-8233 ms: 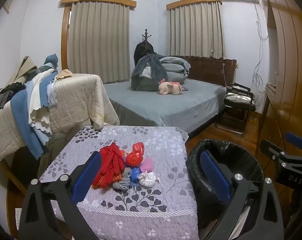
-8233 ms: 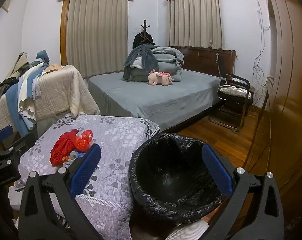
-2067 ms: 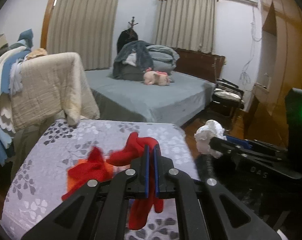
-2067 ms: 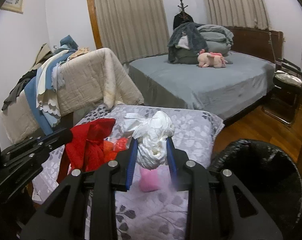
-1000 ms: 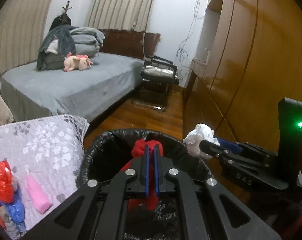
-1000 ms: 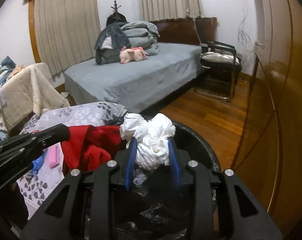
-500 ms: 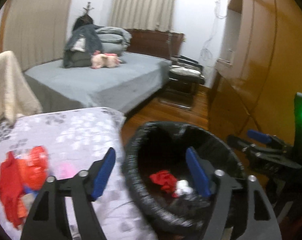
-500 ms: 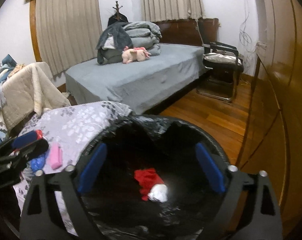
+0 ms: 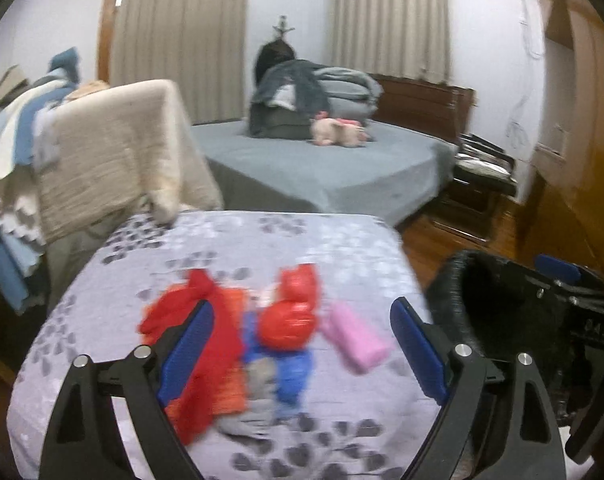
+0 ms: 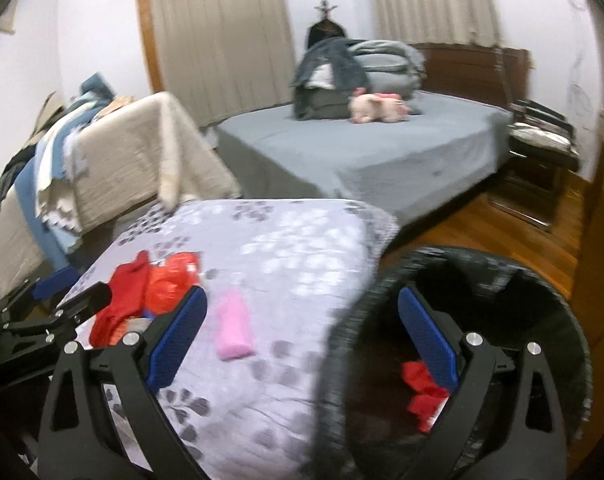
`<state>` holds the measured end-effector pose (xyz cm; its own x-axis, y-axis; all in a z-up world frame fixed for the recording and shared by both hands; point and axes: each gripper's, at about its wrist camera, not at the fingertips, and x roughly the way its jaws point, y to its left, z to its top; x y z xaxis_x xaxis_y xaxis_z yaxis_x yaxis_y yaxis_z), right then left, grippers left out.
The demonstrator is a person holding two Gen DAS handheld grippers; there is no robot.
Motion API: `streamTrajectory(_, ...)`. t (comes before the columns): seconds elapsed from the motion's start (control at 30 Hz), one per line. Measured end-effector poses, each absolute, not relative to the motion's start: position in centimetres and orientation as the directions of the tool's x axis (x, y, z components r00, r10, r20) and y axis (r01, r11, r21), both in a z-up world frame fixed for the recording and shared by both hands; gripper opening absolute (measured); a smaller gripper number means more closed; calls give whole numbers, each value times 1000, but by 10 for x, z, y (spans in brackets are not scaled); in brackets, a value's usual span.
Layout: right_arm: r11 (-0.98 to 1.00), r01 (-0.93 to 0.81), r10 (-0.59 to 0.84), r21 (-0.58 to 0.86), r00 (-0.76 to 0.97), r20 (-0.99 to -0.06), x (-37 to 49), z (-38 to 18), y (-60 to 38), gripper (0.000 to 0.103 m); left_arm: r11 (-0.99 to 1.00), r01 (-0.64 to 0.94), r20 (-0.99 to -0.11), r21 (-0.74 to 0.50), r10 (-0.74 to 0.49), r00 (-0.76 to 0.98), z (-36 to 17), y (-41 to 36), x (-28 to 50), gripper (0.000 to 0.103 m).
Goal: Collect trash
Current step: 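Move both tools back to the pile and grasp the pink sponge with the right tool, then grasp the red plastic bag with the left tool while the right tool holds the pink sponge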
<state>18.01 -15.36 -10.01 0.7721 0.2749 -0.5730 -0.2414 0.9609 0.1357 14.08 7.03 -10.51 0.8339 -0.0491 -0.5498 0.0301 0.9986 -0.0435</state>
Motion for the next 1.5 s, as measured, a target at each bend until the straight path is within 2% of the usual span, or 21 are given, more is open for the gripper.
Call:
streamTrajectory(0.33,942,-317,309,109,692,-652,212,-155,-90,92,993,-97,-585,-64,41,810,-129,118,148,88)
streamTrajectory(0.4,941,-323,306,103,677,-669,217,-165,-84,81,992,-104,-594,-71,41,803,-134,124,150,88)
streamTrajectory(0.53,943,-319,293,100,647,-704,229,-184,-76,77,992,-111,-595,-65,50,802,-139,129,152,88)
streamTrajectory(0.77,941,-323,283,99,595,-752,240,-204,-71,58,992,-103,-603,-68,41,797,-146,130,160,87)
streamTrajectory(0.83,936,-335,292,103,581,-760,240,-206,-69,51,993,-99,-605,-69,37,795,-147,129,161,87)
streamTrajectory(0.9,928,-355,308,112,562,-768,240,-208,-67,34,993,-95,-605,-70,33,795,-148,128,162,87)
streamTrajectory(1.0,921,-368,323,125,546,-773,239,-210,-65,24,994,-85,-608,-68,27,794,-149,124,164,86)
streamTrajectory(1.2,925,-352,335,142,577,-745,237,-193,-74,21,996,-51,-601,-67,0,800,-145,114,167,80)
streamTrajectory(1.37,933,-326,332,153,615,-715,241,-175,-89,21,998,5,-595,-70,-45,803,-143,97,174,70)
streamTrajectory(1.5,939,-305,324,156,638,-699,244,-164,-102,21,996,55,-589,-63,-82,804,-144,80,182,68)
